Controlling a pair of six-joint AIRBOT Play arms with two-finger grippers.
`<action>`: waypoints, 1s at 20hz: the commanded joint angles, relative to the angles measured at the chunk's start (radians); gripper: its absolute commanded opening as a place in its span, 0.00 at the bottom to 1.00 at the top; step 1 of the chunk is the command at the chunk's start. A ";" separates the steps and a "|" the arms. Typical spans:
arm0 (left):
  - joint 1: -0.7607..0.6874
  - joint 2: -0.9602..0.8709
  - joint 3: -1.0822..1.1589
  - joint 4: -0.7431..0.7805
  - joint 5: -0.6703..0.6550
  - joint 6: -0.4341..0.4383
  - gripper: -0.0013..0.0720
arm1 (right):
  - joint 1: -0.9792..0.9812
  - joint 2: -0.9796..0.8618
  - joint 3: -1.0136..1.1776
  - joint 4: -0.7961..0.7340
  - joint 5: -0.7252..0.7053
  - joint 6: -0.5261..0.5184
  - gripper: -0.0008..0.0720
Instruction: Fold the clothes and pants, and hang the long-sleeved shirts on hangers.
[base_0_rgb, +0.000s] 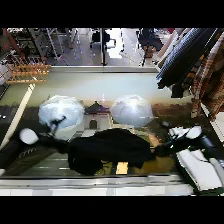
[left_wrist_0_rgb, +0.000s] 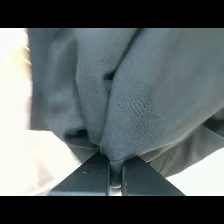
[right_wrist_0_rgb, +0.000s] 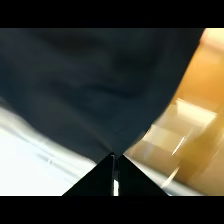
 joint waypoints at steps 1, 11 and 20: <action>0.143 0.074 0.378 0.014 -0.304 0.060 0.03 | 0.004 0.224 0.323 0.002 0.055 0.052 0.03; 0.291 0.198 1.203 -0.159 -0.247 0.281 0.03 | 0.004 0.504 0.968 0.248 -0.478 0.039 0.03; 0.290 -0.231 0.978 -0.174 -0.064 0.367 0.03 | 0.050 -0.055 0.945 0.289 -0.362 0.051 0.03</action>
